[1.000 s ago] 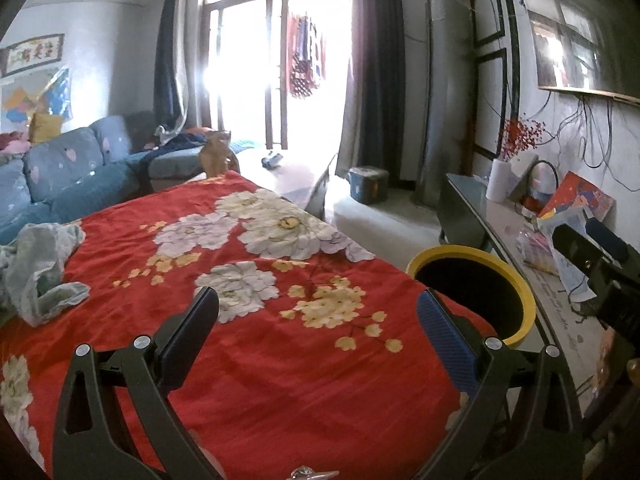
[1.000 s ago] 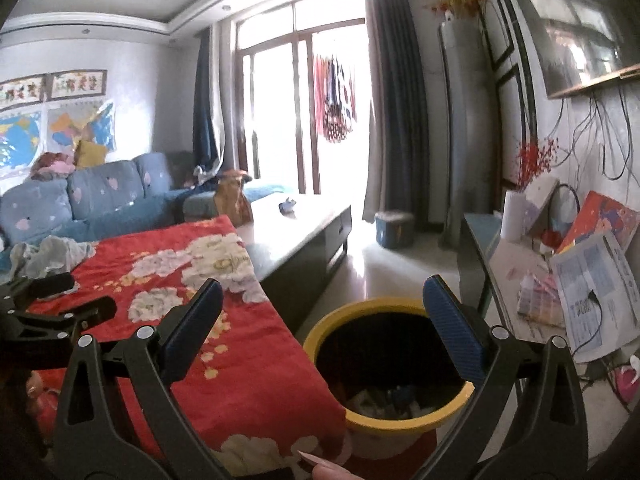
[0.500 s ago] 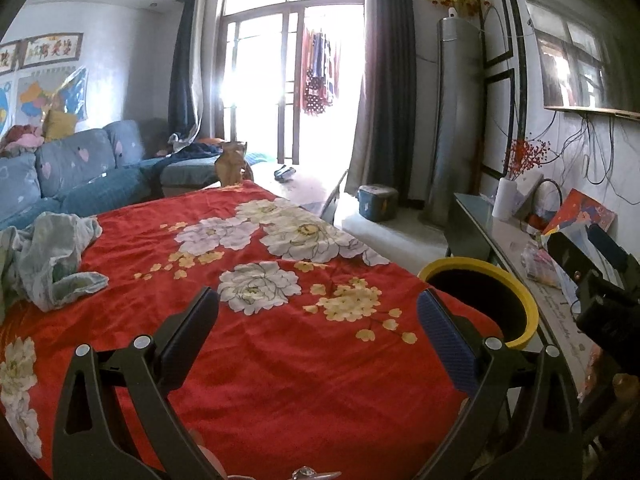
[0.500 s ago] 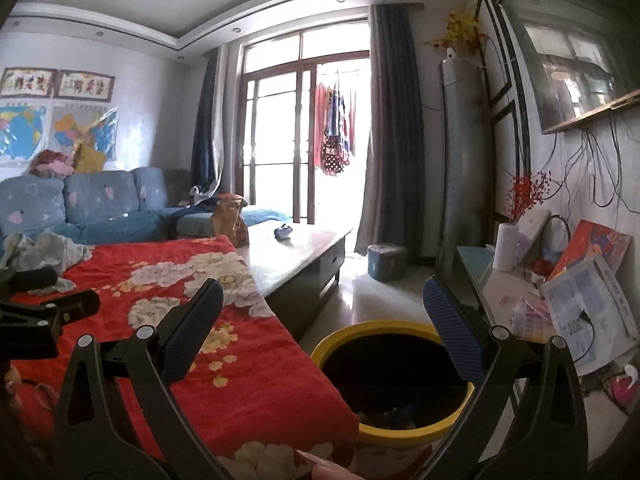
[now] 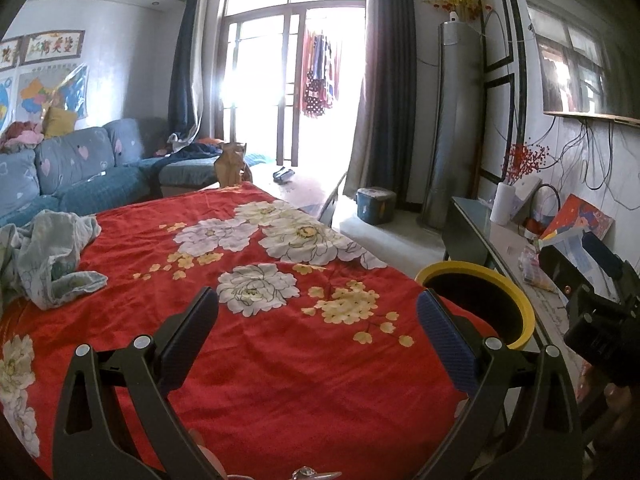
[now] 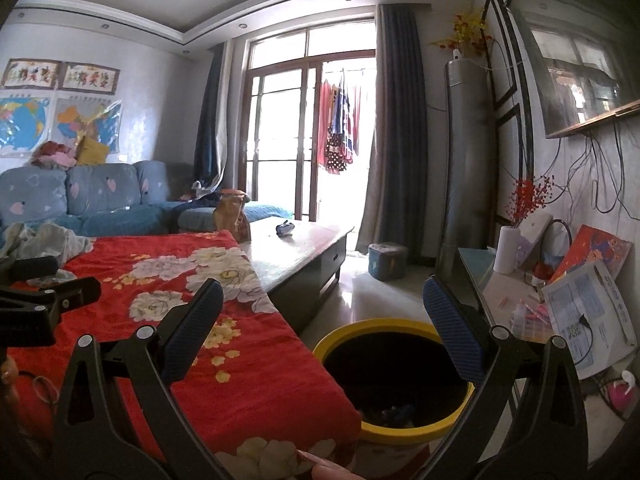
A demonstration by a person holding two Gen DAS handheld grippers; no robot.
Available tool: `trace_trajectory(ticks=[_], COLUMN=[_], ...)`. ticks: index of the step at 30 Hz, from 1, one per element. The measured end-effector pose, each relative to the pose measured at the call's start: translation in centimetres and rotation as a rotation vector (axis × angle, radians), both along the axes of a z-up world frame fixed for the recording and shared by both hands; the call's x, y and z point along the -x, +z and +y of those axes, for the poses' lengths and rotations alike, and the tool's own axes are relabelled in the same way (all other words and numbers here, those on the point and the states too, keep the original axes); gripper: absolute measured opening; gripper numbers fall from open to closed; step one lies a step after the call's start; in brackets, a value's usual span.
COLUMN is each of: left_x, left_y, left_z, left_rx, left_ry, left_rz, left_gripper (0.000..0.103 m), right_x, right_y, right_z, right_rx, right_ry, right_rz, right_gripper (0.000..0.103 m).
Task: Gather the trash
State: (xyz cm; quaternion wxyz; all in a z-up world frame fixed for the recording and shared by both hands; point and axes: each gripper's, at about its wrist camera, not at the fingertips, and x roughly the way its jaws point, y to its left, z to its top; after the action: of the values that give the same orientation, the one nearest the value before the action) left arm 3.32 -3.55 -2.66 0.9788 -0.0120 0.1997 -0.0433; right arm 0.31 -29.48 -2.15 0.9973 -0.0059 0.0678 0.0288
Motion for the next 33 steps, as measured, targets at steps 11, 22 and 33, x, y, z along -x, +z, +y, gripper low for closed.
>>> trace_trajectory(ticks=[11,22,33], left_x=[-0.02,-0.03,0.00], left_y=[0.13,0.16,0.15], left_z=[-0.07,-0.13,-0.10], left_rx=[-0.004,-0.002,-0.001], left_ry=[0.003,0.002,0.003], left_rz=[0.002,0.003,0.001], left_gripper=[0.097,0.097,0.097], right_x=[-0.03,-0.01,0.00], right_y=[0.11,0.09,0.07], right_z=[-0.02,-0.09,-0.29], right_rx=[0.004,0.003,-0.001], right_ry=[0.003,0.003,0.000], right_rz=[0.008,0.008,0.009], right_gripper=[0.092,0.092,0.092])
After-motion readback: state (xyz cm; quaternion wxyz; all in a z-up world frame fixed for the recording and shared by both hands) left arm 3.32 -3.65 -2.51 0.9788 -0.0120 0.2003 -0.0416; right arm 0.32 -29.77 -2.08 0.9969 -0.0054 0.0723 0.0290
